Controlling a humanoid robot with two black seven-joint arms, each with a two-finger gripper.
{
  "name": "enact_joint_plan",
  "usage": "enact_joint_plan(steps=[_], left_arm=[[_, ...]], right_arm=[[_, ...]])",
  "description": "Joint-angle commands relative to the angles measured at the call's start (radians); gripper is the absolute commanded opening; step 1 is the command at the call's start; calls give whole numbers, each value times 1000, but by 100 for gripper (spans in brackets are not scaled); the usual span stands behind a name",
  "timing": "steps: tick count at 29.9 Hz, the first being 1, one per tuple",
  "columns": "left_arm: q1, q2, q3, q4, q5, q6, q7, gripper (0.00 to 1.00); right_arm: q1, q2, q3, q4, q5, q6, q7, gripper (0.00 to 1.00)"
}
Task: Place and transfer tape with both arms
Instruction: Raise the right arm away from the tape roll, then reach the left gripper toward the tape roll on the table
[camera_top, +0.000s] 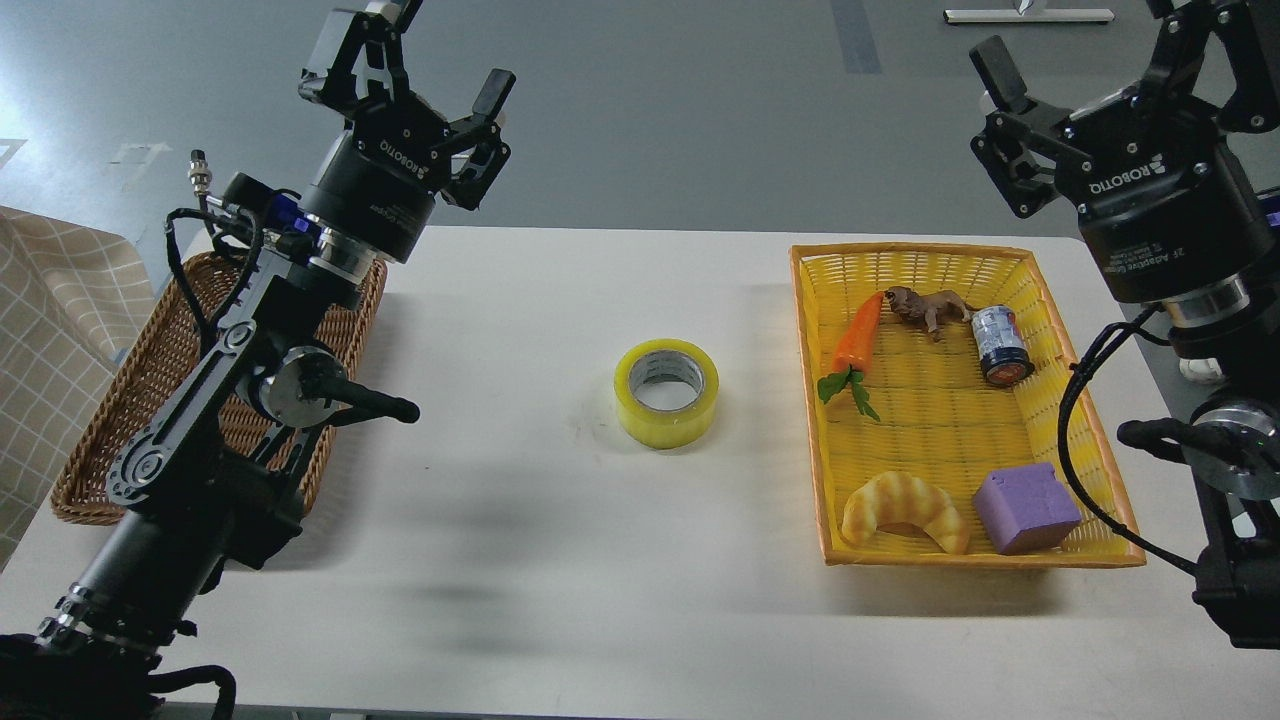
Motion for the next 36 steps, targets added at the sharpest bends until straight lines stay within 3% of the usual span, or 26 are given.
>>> enact_joint_plan(steps=[1,4,7,9,10,12,17,19,20,22,30,36], left_arm=[[32,-46,2,-14,90,0,-85,98],[38,-87,5,-16,109,21,-85,98],[28,-83,63,-16,274,223,-94,98],[0,-70,175,-11,520,412,-94,98],[0,-70,175,-11,521,413,-94,98],[-40,-69,256,7,686,517,-91,98],[-93,-66,347,73,825,525,-79,98],[-116,-72,401,164,906,526,-46,98],[-127,-78,434,238,949,528,1,98],[-153,-84,464,329,981,538,42,98],[-259,-121,664,650,989,682,41,98],[-296,-118,857,800,983,756,17,98]], right_arm=[[-4,14,-4,-3,1,-114,-6,99],[-4,16,-5,-3,-1,-161,-6,99],[-5,14,-5,-4,-1,-165,-6,99],[-7,16,-7,-9,-1,-165,-6,99],[-7,16,-7,-9,-1,-165,-6,99],[-7,16,-7,-7,-1,-165,-6,99],[-4,32,-4,-4,-1,-164,-6,99],[6,31,-4,-6,-1,-164,-6,99],[10,31,-5,-7,-1,-164,-10,99],[21,31,-4,-6,-1,-165,-24,99],[55,32,1,-12,-2,-165,-47,99],[50,29,6,-16,-2,-168,-45,99]])
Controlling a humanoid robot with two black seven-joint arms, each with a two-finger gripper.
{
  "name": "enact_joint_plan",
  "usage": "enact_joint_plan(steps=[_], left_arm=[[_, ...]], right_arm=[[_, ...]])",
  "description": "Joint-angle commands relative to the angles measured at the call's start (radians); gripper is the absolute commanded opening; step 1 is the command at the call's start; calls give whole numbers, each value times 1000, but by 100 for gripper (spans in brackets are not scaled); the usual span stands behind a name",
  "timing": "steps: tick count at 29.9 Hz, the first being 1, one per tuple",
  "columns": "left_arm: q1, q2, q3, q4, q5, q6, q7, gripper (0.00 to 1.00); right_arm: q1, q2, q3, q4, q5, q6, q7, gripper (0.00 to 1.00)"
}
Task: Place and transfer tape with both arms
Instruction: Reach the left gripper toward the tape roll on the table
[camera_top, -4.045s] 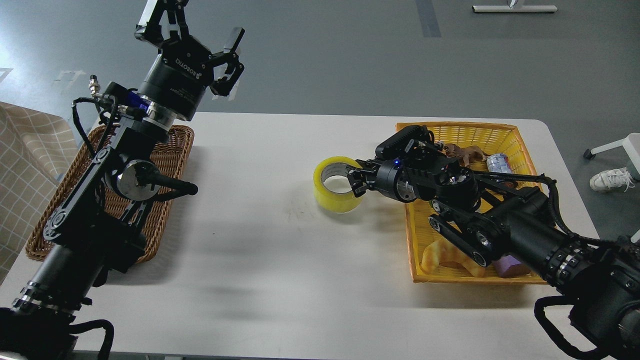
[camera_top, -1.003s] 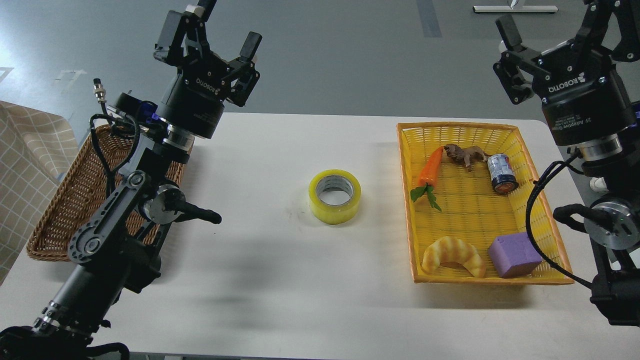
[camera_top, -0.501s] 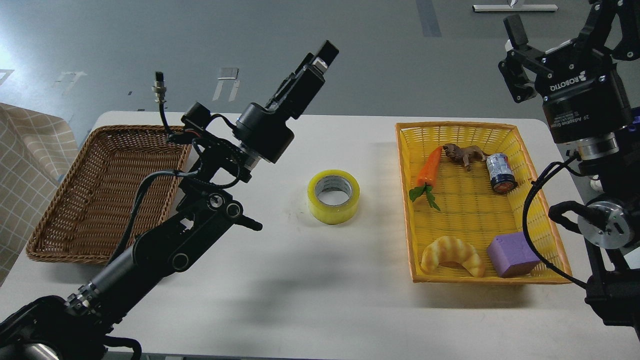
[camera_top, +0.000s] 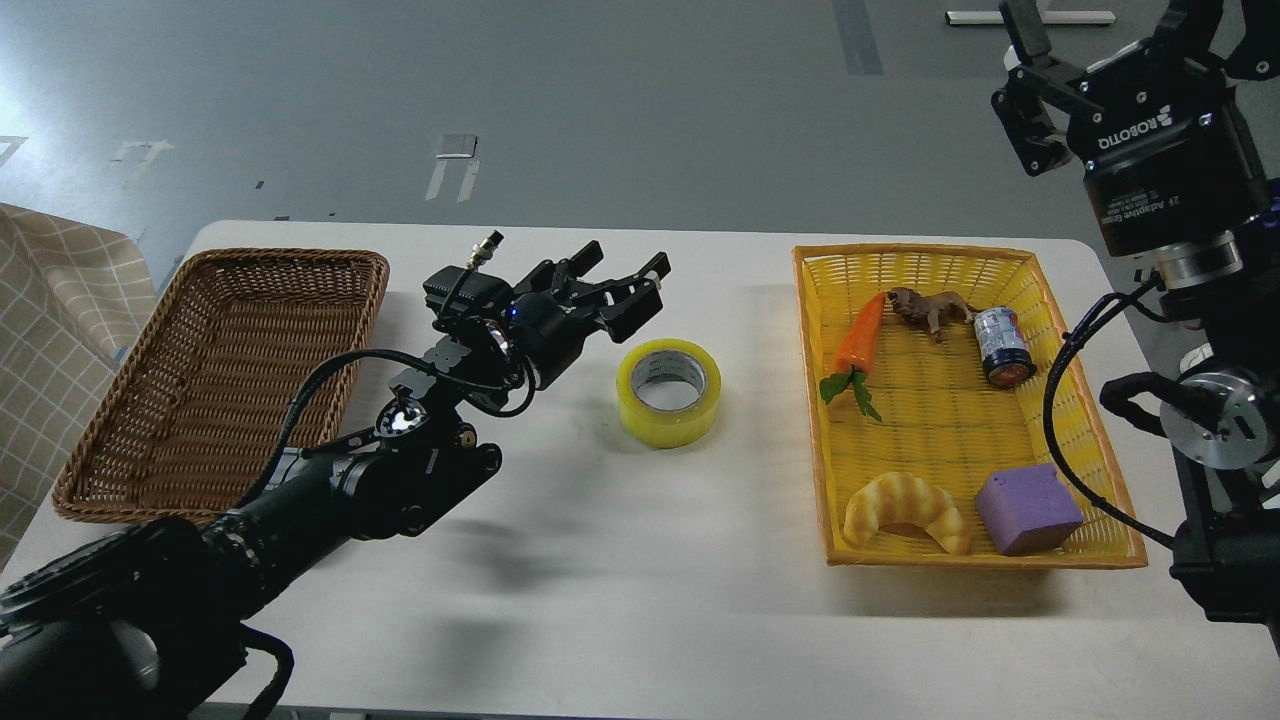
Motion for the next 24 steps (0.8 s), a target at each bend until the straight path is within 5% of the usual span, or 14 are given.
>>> enact_joint_plan(steps=[1,16,24], left_arm=[[-11,7,120,53,-3,46,-14,98],[-71,-4,408,128,-17,89,-15,98],[-103,-18,460,153,-53,72,-58,98]], right_arm=[[-6,-2,1,0,0,-1,3,99],[-15,-3,5,-22,-2,-19,10,99],[-72,-6,22,-19,-2,-19,12,99]])
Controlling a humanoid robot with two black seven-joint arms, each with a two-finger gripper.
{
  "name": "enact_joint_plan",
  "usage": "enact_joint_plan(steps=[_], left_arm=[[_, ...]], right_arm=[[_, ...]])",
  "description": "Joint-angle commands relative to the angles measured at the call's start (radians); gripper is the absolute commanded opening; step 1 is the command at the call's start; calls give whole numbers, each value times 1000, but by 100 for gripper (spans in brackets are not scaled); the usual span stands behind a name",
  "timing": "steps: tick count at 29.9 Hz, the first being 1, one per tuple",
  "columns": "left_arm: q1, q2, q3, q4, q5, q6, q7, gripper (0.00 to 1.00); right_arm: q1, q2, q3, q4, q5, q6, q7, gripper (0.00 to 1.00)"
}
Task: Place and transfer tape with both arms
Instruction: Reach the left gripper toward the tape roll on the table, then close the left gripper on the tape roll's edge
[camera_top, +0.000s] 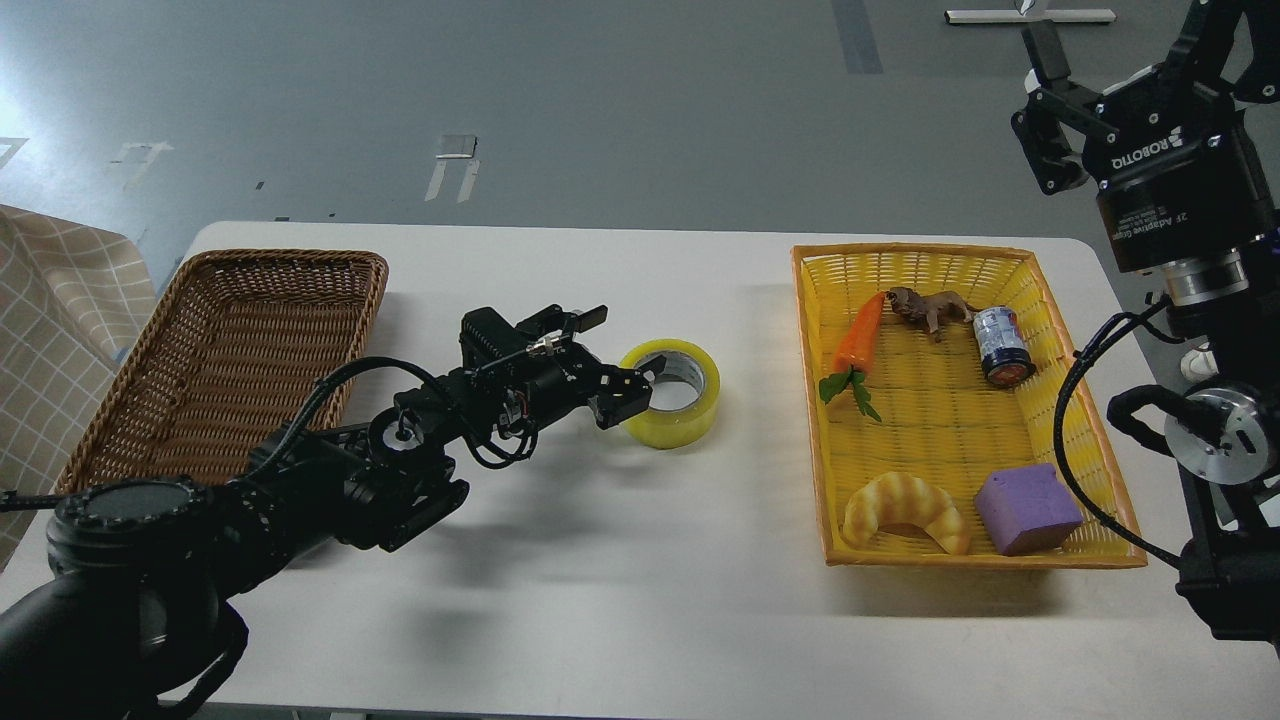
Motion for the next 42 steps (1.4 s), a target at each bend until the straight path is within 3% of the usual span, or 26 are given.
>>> enact_joint_plan(steps=[1,8,13,19,30,42], left_arm=[[-12,-3,10,2,-6,-23,-10,98],[-32,-4,10,0,-9,-54,-13,98],[-50,-11,10,0,-12,-98,-56,97],[-66,-30,16,2,-41,-155,-57,97],[-89,-66,87,167,-46,-158,-75,97],[-89,-66,88,180,-86,-149,-75,94]], right_arm=[[-24,-1,5,2,0,0,1,99],[-47,-1,6,3,-2,0,1,99],[-62,-1,6,5,-3,0,2,99],[-82,-2,8,6,-3,0,8,99],[-110,-4,9,6,-3,0,12,99],[-122,-8,9,8,-5,2,13,99]])
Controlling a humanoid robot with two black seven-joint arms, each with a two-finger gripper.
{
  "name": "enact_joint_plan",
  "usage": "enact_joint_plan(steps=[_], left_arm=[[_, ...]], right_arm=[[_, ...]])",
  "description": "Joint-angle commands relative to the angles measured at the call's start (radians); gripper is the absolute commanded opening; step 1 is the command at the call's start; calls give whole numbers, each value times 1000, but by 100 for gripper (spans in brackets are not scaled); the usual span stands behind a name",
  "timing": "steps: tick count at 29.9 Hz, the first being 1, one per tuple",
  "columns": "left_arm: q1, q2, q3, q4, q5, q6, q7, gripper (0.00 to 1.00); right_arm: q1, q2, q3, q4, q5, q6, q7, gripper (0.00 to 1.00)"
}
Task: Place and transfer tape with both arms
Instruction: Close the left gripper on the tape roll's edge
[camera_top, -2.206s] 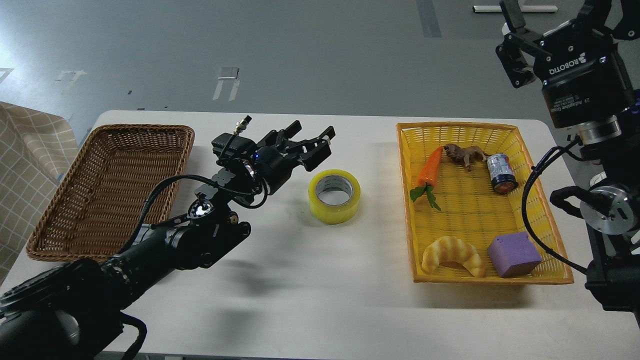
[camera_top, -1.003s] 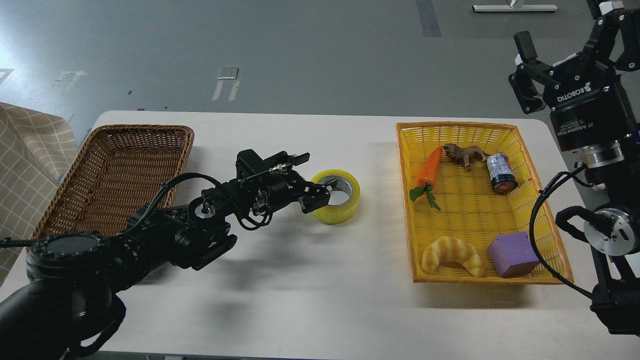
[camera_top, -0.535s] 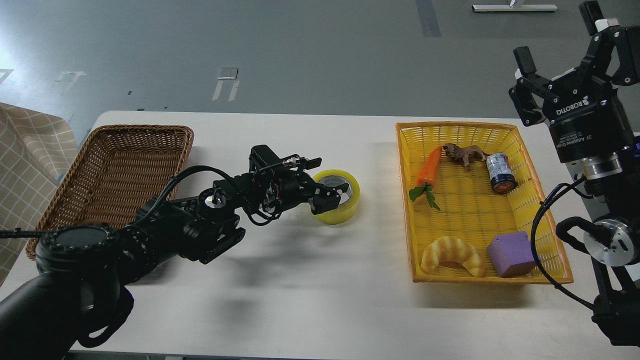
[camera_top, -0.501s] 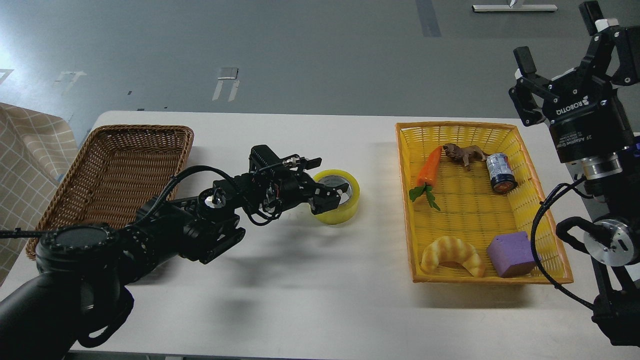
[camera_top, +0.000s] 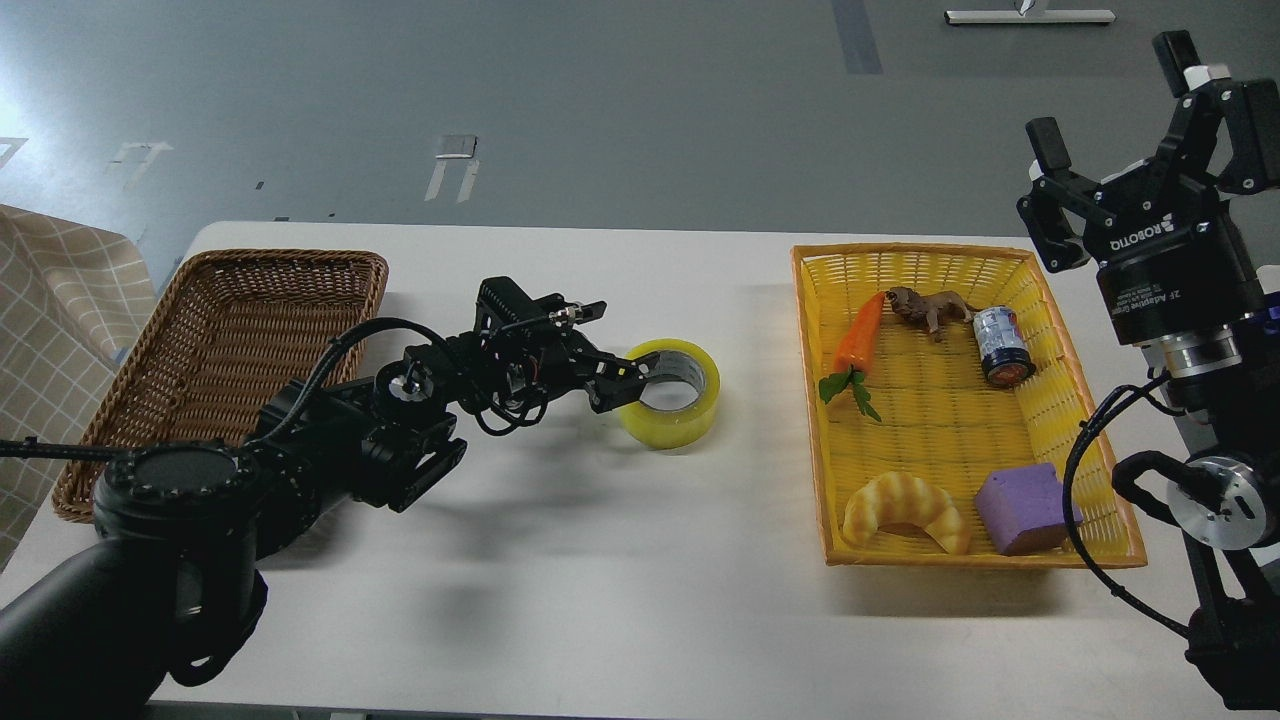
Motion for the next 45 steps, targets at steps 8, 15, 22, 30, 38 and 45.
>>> enact_joint_plan(steps=[8,15,22,30,38,45], left_arm=[[-2,0,0,-9,-21,-1,0,94],[1,0,40,-9,-25,-3,0,94],[2,0,54,-9,-51,-7,0,94],[9,0,74,-8,-54,-9,0,84],[5,0,72,-11,-54,-9,0,67],[12,0,72,-11,-56,-1,0,59]], right_arm=[[-10,-4,0,-1,-2,2,0,99],[-18,-4,0,-3,-21,2,0,99],[-21,-4,-2,-4,-22,0,0,99],[-33,-4,-2,-6,-42,0,0,99],[-44,-4,-2,-8,-45,0,0,99],[-52,-4,-2,-12,-82,0,0,99]])
